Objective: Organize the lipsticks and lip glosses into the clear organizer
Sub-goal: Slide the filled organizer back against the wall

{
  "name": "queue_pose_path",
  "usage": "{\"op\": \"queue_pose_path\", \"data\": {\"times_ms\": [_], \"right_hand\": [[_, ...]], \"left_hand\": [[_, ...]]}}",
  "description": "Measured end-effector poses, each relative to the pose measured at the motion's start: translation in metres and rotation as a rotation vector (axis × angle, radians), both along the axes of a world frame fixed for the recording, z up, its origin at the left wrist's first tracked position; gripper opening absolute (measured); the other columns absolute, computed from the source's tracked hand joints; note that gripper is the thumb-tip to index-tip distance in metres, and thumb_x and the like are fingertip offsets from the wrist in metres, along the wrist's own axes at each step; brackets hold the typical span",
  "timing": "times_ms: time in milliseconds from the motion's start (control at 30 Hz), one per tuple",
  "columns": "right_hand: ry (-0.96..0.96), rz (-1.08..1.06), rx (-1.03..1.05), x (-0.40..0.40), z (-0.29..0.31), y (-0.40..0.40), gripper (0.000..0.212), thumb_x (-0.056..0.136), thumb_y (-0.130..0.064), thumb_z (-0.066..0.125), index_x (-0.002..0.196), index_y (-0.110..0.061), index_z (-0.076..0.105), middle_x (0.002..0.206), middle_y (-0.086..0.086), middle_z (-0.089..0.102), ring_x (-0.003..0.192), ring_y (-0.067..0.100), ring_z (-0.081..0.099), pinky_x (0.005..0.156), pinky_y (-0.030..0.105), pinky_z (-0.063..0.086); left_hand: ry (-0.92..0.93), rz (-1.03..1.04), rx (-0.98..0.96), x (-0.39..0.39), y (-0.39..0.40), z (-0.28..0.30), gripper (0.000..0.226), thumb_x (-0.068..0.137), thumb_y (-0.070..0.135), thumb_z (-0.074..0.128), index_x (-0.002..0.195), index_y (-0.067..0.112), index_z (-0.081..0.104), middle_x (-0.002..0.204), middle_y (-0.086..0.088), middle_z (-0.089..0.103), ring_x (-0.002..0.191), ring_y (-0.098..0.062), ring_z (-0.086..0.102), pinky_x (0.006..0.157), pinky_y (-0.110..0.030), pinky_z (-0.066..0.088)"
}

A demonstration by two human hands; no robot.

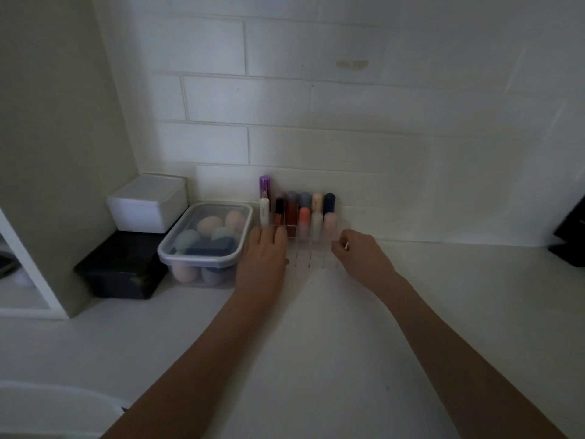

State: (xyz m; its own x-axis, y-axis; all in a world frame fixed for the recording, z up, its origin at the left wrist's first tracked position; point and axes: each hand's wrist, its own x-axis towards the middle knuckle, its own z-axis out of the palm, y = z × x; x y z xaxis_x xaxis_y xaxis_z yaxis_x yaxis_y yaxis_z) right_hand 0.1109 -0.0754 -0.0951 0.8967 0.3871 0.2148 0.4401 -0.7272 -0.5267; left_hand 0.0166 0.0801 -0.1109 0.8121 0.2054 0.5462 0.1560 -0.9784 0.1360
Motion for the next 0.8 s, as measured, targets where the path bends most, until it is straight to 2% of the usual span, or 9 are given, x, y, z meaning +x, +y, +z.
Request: {"op": "queue_pose_path", "data": {"times_ms": [133,233,300,367,467,567,633,700,800], "right_hand": [[-0.391,-0.135,0.143,-0.011,0.005,0.004,0.026,0.092,-0.038,0.051,0.079,-0.018,0.042,0.057,-0.008,0.043,0.054,0.017,0.046,0.048,0.027,0.03],[-0.52,0.102,0.203,-0.011,0.027,0.025,0.012,0.091,-0.027,0.056,0.087,-0.017,0.051,0.068,-0.008,0.05,0.068,0.014,0.044,0.056,0.029,0.035],[-0.542,0.26,0.123,-0.006,0.039,0.044,0.016,0.089,-0.021,0.059,0.104,-0.017,0.06,0.085,0.0,0.064,0.084,0.02,0.051,0.073,0.035,0.042],[-0.56,0.324,0.036,0.001,0.044,0.063,0.027,0.089,-0.02,0.058,0.115,-0.022,0.06,0.101,0.001,0.067,0.1,0.024,0.052,0.084,0.038,0.038],[-0.531,0.391,0.022,0.013,0.048,0.088,0.031,0.092,-0.021,0.053,0.123,-0.024,0.057,0.113,0.002,0.066,0.109,0.025,0.049,0.088,0.038,0.036],[-0.489,0.435,-0.111,0.021,0.051,0.109,0.03,0.092,-0.027,0.053,0.121,-0.03,0.057,0.119,0.003,0.062,0.109,0.024,0.049,0.088,0.037,0.036],[-0.496,0.433,-0.196,0.022,0.052,0.117,0.025,0.089,-0.028,0.058,0.113,-0.03,0.06,0.114,0.004,0.059,0.097,0.018,0.046,0.082,0.032,0.032],[-0.509,0.423,-0.152,0.02,0.054,0.117,0.018,0.086,-0.027,0.06,0.104,-0.027,0.063,0.105,0.003,0.059,0.089,0.016,0.043,0.078,0.028,0.026],[-0.409,0.353,0.249,0.015,0.064,0.104,0.011,0.08,-0.03,0.068,0.086,-0.022,0.063,0.078,-0.013,0.055,0.083,0.011,0.047,0.07,0.021,0.032]], "left_hand": [[0.019,-0.001,-0.074,0.0,-0.002,-0.007,0.038,0.086,0.018,0.056,0.121,0.011,0.041,0.134,-0.012,0.043,0.119,-0.029,0.038,0.094,-0.036,0.038],[0.003,0.01,-0.091,0.002,-0.001,-0.011,0.046,0.082,0.016,0.056,0.125,0.011,0.039,0.133,-0.013,0.044,0.116,-0.028,0.039,0.091,-0.035,0.039],[-0.018,-0.013,-0.125,0.002,0.0,-0.012,0.053,0.078,0.013,0.057,0.127,0.009,0.038,0.129,-0.014,0.046,0.113,-0.03,0.039,0.09,-0.035,0.039],[-0.047,-0.028,-0.177,0.002,0.001,-0.012,0.055,0.074,0.009,0.056,0.127,0.007,0.039,0.121,-0.015,0.048,0.108,-0.031,0.04,0.087,-0.036,0.04],[-0.086,-0.037,-0.178,0.003,0.002,-0.012,0.058,0.069,0.004,0.053,0.125,0.005,0.042,0.107,-0.016,0.05,0.099,-0.031,0.044,0.078,-0.035,0.041],[-0.094,-0.059,-0.173,0.003,0.003,-0.013,0.057,0.068,0.003,0.052,0.125,0.007,0.043,0.108,-0.015,0.05,0.099,-0.031,0.044,0.079,-0.035,0.04],[-0.122,-0.06,-0.188,0.003,0.003,-0.013,0.056,0.069,0.002,0.052,0.124,0.006,0.043,0.111,-0.016,0.051,0.1,-0.03,0.044,0.082,-0.034,0.04],[-0.158,-0.064,-0.203,0.004,0.002,-0.012,0.053,0.07,0.002,0.052,0.123,0.001,0.045,0.109,-0.018,0.052,0.099,-0.031,0.045,0.084,-0.035,0.041],[-0.248,-0.104,-0.247,0.005,0.0,-0.013,0.049,0.076,0.006,0.055,0.123,-0.002,0.045,0.113,-0.02,0.052,0.106,-0.032,0.047,0.092,-0.034,0.04]]}}
